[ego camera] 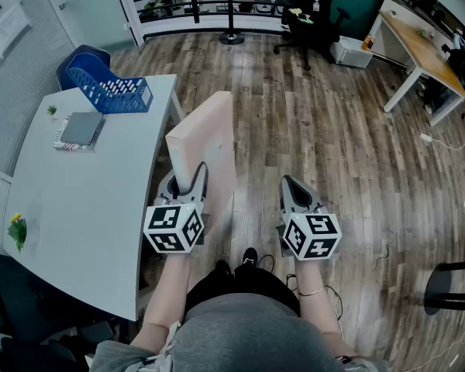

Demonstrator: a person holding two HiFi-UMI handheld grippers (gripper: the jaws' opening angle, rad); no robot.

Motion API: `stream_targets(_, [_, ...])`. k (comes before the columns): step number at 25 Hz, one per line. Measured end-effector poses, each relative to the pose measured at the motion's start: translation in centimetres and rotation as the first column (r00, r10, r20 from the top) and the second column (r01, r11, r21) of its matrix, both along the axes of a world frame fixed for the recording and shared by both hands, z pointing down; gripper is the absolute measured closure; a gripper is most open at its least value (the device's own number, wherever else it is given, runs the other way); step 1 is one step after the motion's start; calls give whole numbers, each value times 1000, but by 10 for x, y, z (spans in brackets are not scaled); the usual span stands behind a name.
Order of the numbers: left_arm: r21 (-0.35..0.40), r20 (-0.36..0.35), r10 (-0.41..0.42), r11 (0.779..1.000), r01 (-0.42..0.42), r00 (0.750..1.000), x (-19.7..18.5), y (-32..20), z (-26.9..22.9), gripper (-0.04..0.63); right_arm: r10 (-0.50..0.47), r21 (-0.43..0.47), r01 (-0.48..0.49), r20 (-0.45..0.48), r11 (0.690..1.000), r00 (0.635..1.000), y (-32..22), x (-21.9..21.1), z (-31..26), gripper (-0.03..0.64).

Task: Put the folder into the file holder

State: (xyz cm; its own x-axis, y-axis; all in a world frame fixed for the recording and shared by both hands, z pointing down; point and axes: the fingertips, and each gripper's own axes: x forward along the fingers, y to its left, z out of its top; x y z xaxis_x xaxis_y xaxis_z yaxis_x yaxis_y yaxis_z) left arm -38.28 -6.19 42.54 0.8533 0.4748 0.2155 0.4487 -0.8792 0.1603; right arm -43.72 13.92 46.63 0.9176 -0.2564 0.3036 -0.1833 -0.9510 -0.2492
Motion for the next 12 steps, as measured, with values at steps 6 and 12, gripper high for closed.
stream_targets(6, [2, -4, -7, 1000, 7, 1000, 16, 6, 3, 445, -37, 35, 37, -15, 999, 999, -1, 17, 1, 613])
stream_targets(12, [3, -4, -11, 1000, 11, 1000, 31, 20, 5, 445, -46, 55, 47, -22, 997, 999, 15, 34, 1, 611])
